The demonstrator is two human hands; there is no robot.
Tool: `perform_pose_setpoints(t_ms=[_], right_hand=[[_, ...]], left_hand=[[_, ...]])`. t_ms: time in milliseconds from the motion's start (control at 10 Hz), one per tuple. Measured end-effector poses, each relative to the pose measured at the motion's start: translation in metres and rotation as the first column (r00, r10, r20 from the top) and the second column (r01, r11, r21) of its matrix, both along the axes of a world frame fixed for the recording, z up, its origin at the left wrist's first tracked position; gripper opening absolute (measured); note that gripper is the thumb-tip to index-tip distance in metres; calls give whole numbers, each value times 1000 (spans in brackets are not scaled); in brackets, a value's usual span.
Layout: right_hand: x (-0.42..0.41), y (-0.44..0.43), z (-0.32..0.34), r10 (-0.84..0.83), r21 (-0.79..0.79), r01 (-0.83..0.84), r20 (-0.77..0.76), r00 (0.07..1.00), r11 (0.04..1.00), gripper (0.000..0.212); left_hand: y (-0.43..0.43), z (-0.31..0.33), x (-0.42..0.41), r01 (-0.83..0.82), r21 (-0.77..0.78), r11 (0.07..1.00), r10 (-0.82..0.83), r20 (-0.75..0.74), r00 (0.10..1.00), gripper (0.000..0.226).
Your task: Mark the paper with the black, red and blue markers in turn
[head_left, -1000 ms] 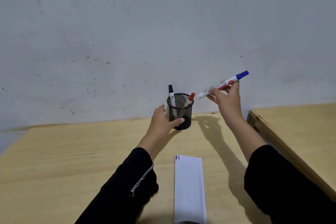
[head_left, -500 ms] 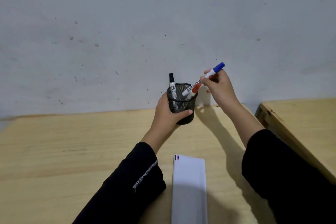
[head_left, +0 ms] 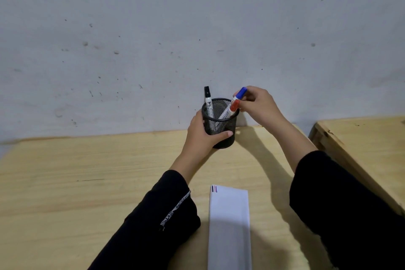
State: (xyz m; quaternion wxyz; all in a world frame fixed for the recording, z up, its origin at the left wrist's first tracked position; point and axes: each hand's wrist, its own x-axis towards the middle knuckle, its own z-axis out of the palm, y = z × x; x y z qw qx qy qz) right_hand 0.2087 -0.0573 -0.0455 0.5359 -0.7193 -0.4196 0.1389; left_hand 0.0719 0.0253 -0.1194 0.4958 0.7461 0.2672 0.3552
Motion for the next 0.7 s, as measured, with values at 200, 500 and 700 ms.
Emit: perform_pose_setpoints(t_ms=[200, 500, 700], right_hand=[[0, -3, -5, -17, 15, 18, -43, 999, 1000, 20], [-4, -20, 1, 31, 27, -28, -112, 993, 999, 15], [-9, -44, 11, 9, -14, -11, -134, 991, 1000, 15]], left_hand=[[0, -1, 1, -16, 15, 1000, 17, -8, 1000, 77], [-6, 6, -5, -33, 34, 999, 36, -71, 997, 73], [-19, 30, -31, -40, 62, 997, 49, -147, 988, 60]])
